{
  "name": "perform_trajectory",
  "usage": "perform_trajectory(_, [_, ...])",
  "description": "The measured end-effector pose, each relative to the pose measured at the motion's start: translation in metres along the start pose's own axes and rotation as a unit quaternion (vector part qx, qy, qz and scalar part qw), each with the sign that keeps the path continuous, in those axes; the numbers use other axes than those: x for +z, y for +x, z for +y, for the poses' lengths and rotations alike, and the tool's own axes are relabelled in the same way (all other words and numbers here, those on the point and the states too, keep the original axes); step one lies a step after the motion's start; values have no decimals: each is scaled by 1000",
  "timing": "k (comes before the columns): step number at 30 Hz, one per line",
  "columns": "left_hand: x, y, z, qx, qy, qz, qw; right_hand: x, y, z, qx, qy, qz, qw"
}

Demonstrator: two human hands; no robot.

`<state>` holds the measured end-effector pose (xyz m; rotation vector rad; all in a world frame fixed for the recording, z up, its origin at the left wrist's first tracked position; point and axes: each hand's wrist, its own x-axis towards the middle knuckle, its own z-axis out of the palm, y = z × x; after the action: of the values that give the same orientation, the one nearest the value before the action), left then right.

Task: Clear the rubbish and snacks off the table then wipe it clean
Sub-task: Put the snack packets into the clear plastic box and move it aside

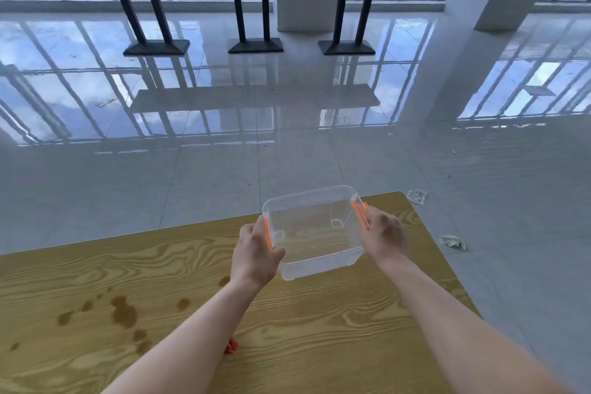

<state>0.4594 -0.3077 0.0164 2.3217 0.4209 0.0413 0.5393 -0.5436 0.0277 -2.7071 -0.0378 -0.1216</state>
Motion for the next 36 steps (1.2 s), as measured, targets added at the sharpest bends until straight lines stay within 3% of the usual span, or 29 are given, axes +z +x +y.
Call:
perform_trajectory(6, [-55,-34,-31,29,35,86,995,-1,-25,-50,-94,33,34,994])
perform_trajectory(21, [-214,-187,-153,-100,58,246,962,33,-142,-236,-303,96,-46,947])
perform_trajectory(28, [-257,-279,-223,-175,65,292,938,65,-235,-296,-338,121,-96,928])
perform_trajectory(36, [-249,-328,-279,-246,22,271,930,116,-305,-301,-342,99,-139,924])
